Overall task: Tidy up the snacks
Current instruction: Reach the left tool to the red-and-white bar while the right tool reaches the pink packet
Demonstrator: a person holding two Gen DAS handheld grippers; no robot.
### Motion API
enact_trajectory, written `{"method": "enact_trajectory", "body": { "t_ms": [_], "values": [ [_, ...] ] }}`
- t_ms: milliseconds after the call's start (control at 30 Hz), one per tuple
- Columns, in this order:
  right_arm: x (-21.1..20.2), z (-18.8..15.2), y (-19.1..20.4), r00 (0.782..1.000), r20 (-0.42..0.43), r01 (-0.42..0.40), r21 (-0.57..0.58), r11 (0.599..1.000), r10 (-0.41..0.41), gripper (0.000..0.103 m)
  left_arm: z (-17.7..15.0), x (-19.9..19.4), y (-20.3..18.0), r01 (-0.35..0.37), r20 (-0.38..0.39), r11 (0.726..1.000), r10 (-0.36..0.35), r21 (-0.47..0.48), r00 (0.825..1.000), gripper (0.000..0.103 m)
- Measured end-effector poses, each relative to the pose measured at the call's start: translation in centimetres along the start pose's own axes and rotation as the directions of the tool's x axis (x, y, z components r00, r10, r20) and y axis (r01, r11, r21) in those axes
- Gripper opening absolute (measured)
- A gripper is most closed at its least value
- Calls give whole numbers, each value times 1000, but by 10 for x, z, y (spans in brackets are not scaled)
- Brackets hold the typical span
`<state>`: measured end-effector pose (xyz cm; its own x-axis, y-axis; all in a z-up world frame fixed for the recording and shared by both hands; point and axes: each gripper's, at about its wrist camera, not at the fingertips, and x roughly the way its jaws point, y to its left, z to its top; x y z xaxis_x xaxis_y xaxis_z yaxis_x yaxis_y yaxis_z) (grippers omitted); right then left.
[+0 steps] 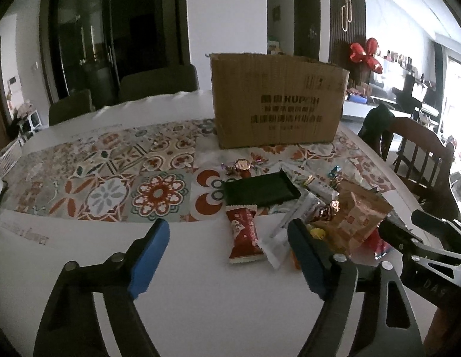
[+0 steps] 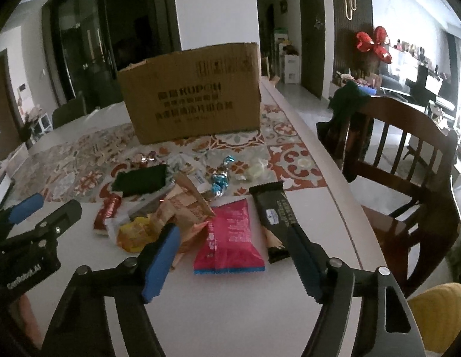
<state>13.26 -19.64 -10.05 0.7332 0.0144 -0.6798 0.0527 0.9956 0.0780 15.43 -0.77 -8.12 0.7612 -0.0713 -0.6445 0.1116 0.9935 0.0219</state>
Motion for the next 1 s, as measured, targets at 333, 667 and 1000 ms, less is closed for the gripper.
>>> {"method": "enact_trajectory", "body": {
  "t_ms": [333, 667, 1000],
  "values": [
    [24, 2, 1, 999, -52, -9, 5, 1000, 9, 56, 1, 33, -1, 31, -73, 999, -32, -21, 997, 59],
    [36, 5, 2, 996, -83, -16, 0, 1000, 16, 43, -3, 53, 0, 71, -150, 996, -79, -60, 986, 42],
    [42, 9, 3, 996, -85, -10, -7, 1000, 10, 43, -1, 66, 4, 78, -193, 992, -96, -99, 977, 33]
  ]
}}
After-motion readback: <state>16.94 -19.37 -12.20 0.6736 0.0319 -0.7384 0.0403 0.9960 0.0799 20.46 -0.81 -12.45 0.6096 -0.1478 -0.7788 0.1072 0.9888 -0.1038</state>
